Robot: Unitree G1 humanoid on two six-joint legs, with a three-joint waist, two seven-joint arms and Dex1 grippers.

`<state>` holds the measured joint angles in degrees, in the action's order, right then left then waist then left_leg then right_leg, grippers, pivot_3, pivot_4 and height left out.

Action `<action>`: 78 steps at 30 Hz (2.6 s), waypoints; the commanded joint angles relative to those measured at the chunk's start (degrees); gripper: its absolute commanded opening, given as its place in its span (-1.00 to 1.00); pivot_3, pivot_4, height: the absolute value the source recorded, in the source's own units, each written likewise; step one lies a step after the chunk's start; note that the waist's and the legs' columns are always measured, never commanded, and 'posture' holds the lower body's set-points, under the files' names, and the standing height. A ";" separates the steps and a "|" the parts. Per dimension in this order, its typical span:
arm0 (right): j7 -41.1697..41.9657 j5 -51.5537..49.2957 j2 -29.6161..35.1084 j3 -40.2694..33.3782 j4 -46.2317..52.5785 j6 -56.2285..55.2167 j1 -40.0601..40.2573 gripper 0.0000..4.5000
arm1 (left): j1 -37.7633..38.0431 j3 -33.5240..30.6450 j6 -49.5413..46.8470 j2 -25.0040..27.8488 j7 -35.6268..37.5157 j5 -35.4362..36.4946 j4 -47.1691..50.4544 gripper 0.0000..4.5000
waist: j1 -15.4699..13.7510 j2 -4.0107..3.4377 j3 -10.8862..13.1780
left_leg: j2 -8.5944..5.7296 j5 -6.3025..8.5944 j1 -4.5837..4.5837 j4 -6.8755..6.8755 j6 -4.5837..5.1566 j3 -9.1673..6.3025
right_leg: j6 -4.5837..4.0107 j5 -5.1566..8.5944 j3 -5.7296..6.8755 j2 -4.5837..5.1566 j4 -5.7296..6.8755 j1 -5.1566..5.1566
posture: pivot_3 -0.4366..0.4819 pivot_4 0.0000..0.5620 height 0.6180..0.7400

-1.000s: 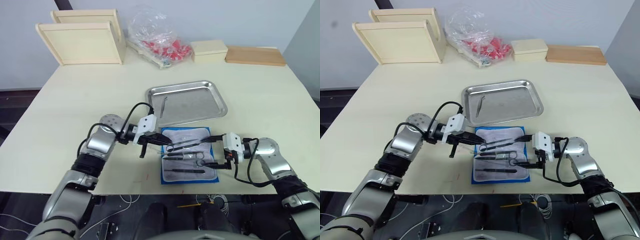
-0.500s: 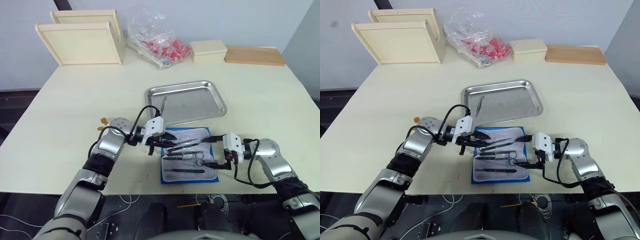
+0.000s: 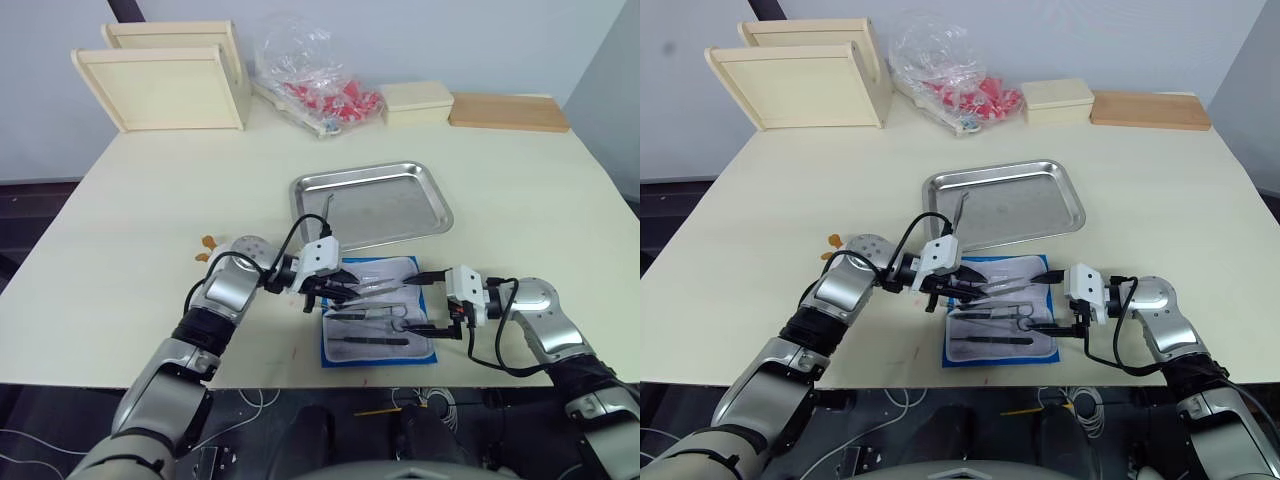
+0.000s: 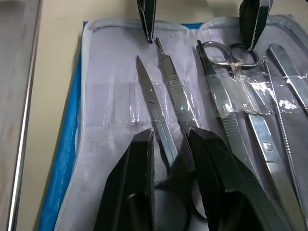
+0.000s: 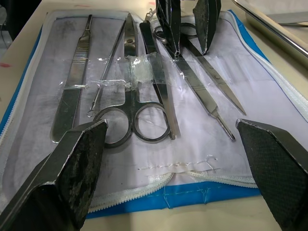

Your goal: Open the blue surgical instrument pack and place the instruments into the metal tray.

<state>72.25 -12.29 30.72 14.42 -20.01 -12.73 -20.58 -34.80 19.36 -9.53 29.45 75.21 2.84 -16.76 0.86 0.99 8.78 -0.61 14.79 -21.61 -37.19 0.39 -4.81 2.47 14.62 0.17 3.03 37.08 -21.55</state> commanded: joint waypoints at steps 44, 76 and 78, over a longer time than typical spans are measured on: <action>-1.56 4.42 -0.20 2.83 -2.87 1.50 2.35 1.00 | -6.63 4.97 -7.39 1.16 3.42 -3.20 -0.85 -0.97 | 0.13 -0.14 -0.21 | 0.11 -0.01 0.28 -0.03 0.02 0.38 | 0.00 0.00 -0.47 -0.18 0.15 0.02 | -0.05 -0.47 1.00; -2.86 5.06 -0.98 3.23 -2.89 1.58 2.71 1.00 | -14.09 10.09 -36.83 6.71 2.17 -7.57 14.94 -0.97 | 1.12 0.03 -0.03 | 0.22 -0.01 0.56 -0.02 0.02 0.69 | 0.22 0.15 -0.89 -0.32 0.49 -0.02 | -0.05 -0.47 1.00; -2.97 5.07 -1.01 3.26 -2.82 1.57 2.78 1.00 | -15.02 10.69 -37.82 7.22 2.04 -7.61 14.71 -0.97 | 1.23 0.07 0.01 | 0.22 -0.01 0.56 -0.02 0.02 0.73 | 0.23 0.15 -0.93 -0.31 0.48 -0.02 | -0.05 -0.47 1.00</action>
<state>69.47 -11.97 28.96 15.12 -20.01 -12.66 -20.00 -48.09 30.37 -46.47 35.64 77.48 -4.32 -3.00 2.08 1.06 8.78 -0.39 14.79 -21.05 -37.20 0.42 -4.08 2.69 14.77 -0.75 2.71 37.57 -21.58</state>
